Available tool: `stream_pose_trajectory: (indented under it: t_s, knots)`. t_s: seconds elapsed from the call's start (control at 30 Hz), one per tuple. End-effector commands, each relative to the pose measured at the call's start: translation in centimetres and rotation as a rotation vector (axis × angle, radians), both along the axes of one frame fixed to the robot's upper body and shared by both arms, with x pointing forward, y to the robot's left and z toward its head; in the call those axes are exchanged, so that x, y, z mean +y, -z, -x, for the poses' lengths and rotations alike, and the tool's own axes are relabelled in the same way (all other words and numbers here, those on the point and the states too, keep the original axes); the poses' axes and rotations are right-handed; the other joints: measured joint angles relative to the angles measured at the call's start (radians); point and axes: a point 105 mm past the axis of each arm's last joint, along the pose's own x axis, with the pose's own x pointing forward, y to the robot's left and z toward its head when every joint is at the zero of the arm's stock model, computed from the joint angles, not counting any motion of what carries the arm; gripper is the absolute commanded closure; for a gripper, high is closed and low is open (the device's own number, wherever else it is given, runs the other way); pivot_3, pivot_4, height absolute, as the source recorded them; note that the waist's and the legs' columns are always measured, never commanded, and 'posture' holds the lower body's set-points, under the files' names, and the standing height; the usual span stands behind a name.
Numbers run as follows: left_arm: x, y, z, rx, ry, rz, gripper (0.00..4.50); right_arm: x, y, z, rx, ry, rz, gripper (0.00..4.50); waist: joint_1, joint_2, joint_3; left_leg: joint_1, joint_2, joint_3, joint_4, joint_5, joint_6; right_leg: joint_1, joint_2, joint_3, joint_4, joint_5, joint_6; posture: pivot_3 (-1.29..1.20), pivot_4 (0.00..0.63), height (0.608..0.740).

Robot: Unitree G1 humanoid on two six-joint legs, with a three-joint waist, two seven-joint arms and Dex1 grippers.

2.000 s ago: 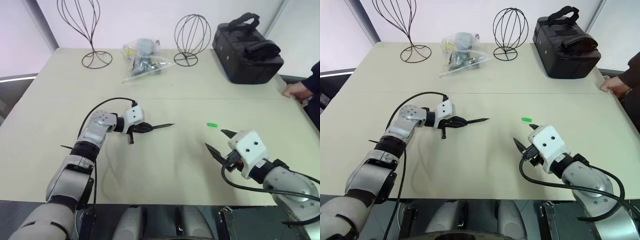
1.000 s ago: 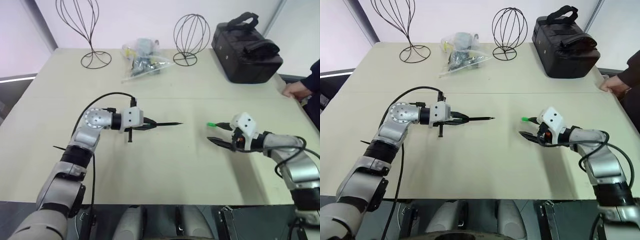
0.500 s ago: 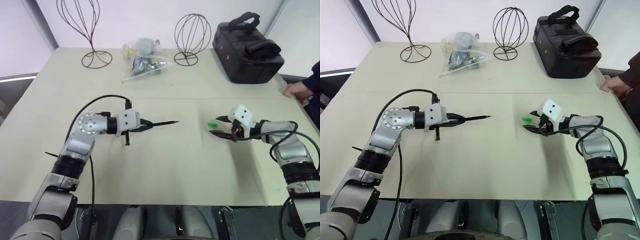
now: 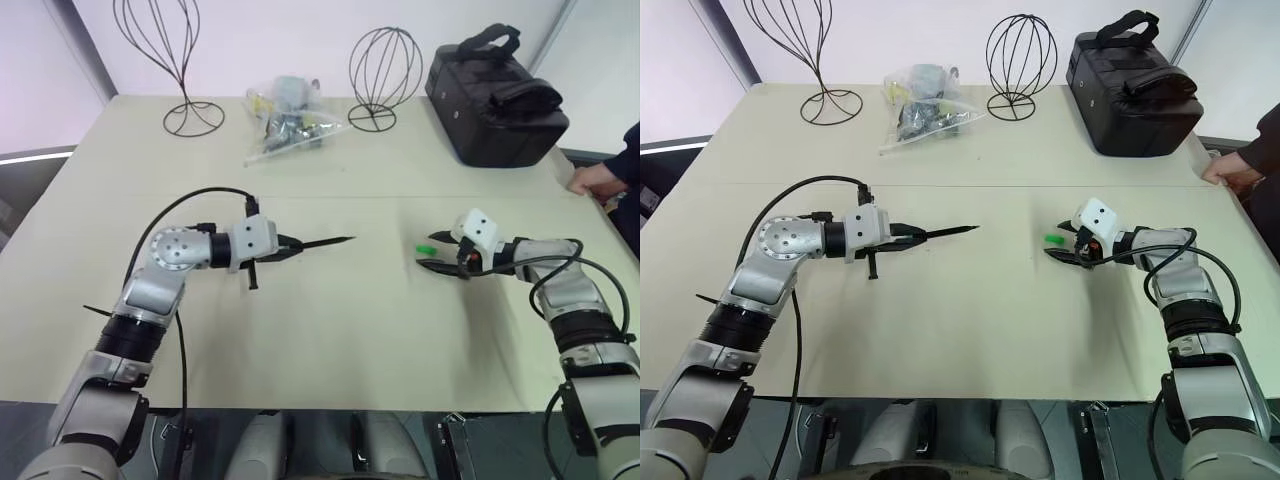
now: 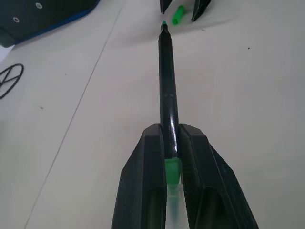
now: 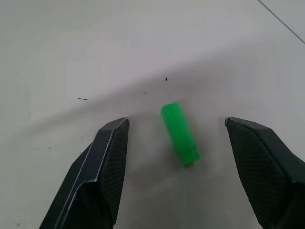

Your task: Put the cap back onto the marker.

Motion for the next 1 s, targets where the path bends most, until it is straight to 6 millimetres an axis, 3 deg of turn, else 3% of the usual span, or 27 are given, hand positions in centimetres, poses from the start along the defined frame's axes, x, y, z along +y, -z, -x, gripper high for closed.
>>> stream_pose_trajectory:
  t_s: [0.03,0.17,0.2,0.3,0.4,0.43,0.73,0.9,1.0]
  knots:
    - [-0.2,-1.7,0.1,-0.057,0.007,0.022,4.45,-0.1,-0.3,-0.5,-0.021,0.006,0.004,1.22,0.000,0.000,0.000,0.000,0.000,0.000,0.000,0.000,0.000,0.000,0.000,0.000,0.000,0.000,0.000,0.00,0.150,0.740]
    - [-0.1,-1.8,0.1,-0.059,0.005,0.021,4.45,-0.3,0.0,-0.4,-0.013,0.011,0.007,1.22,-0.001,0.000,0.000,0.000,0.000,0.000,0.000,0.000,0.000,0.000,0.000,0.000,0.000,0.000,0.000,0.00,0.150,0.740]
    - [-0.1,-1.8,0.1,-0.060,0.004,0.020,4.48,-0.4,0.1,-0.4,-0.011,0.011,0.009,1.48,-0.001,0.000,0.000,0.000,0.000,0.000,0.000,0.000,0.000,0.000,0.000,0.000,0.000,0.000,0.000,0.00,0.150,0.740]
    - [-0.1,-1.9,0.1,-0.063,0.003,0.021,4.50,-0.5,0.3,-0.4,-0.006,0.012,0.008,2.44,-0.001,0.000,0.000,0.000,0.000,0.000,0.000,0.000,0.000,0.000,0.000,0.000,0.000,0.000,0.000,0.00,0.150,0.740]
    - [-0.1,-1.9,0.0,-0.065,0.002,0.020,4.50,-0.5,0.5,-0.3,-0.001,0.014,0.010,4.10,0.000,0.000,0.000,0.000,0.000,0.000,0.000,0.000,0.000,0.000,0.000,0.000,0.001,0.000,0.000,0.00,0.150,0.740]
    - [-0.1,-1.9,0.0,-0.066,0.003,0.020,4.50,-0.5,0.5,-0.3,0.001,0.014,0.011,4.46,0.000,0.000,0.000,0.000,0.000,0.000,0.000,0.000,0.000,0.000,0.000,0.000,0.001,0.000,0.000,0.00,0.150,0.740]
    - [-0.3,-2.0,-0.2,-0.071,0.009,0.021,4.50,-0.9,0.7,0.5,-0.003,0.004,0.031,4.46,0.002,0.000,0.000,0.000,0.000,0.000,0.001,0.000,0.000,0.000,0.000,0.000,0.001,0.000,0.000,0.00,0.150,0.740]
    - [-0.4,-1.6,-0.4,-0.063,0.044,0.005,4.50,0.2,-1.0,2.0,-0.109,-0.070,0.141,4.46,0.005,0.000,0.000,0.000,0.000,0.000,0.000,0.000,0.000,0.000,-0.001,0.000,0.001,0.000,0.000,0.00,0.150,0.740]
    - [-1.2,-1.4,-0.6,-0.071,0.117,-0.018,4.50,2.0,-3.1,3.8,-0.206,-0.114,0.183,4.46,0.004,0.001,0.000,-0.001,0.000,0.000,0.000,0.000,0.000,-0.001,0.000,0.000,0.001,0.000,0.000,0.00,0.150,0.740]
